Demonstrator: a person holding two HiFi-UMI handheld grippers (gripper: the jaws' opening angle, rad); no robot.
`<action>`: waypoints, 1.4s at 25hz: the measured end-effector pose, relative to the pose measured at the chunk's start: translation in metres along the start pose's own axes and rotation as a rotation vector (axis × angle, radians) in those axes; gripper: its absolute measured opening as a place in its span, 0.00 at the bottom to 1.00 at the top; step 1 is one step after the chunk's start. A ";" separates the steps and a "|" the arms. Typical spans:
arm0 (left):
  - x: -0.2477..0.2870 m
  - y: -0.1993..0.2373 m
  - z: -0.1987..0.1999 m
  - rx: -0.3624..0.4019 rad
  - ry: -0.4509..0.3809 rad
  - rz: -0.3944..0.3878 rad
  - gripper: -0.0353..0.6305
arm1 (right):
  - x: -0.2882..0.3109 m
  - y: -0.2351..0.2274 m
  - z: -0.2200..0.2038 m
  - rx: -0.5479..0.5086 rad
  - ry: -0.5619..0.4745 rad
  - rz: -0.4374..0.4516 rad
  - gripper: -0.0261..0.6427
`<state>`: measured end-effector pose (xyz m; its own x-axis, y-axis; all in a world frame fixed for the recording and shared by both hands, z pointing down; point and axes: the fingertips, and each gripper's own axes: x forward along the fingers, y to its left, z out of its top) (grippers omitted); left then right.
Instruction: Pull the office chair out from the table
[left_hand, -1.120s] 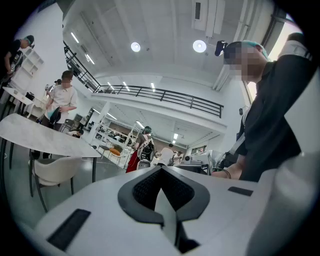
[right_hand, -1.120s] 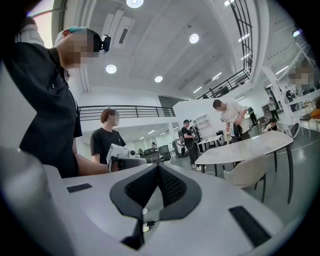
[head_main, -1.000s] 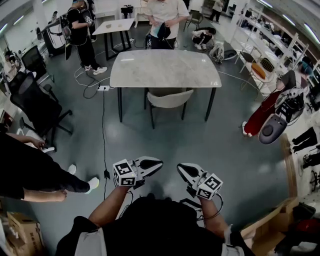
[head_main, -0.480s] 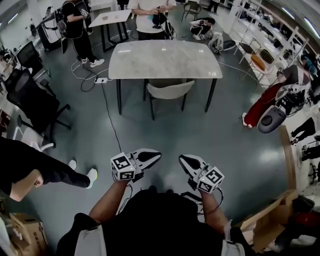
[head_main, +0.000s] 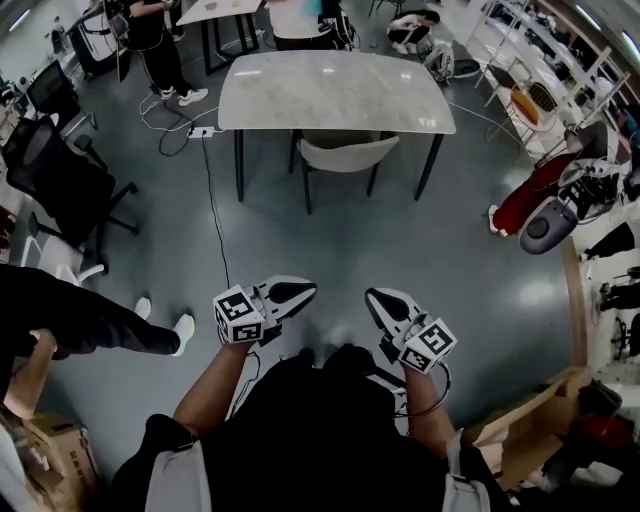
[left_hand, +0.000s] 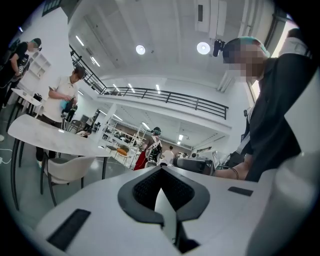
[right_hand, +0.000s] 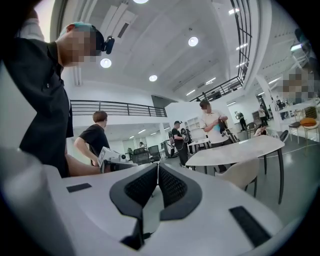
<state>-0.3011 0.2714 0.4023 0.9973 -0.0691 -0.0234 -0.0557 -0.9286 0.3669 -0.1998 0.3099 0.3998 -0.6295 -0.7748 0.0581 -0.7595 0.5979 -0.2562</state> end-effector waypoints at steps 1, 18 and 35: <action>0.000 0.005 -0.001 -0.003 0.000 0.003 0.07 | -0.001 -0.003 0.000 0.004 -0.003 -0.003 0.07; 0.123 0.099 0.036 -0.020 0.008 0.021 0.07 | 0.023 -0.152 0.036 -0.037 0.030 0.048 0.07; 0.242 0.200 0.076 0.006 0.005 0.112 0.07 | 0.049 -0.305 0.064 -0.057 0.056 0.151 0.07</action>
<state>-0.0741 0.0415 0.3992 0.9850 -0.1709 0.0222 -0.1673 -0.9175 0.3609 0.0121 0.0765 0.4187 -0.7439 -0.6638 0.0775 -0.6629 0.7182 -0.2115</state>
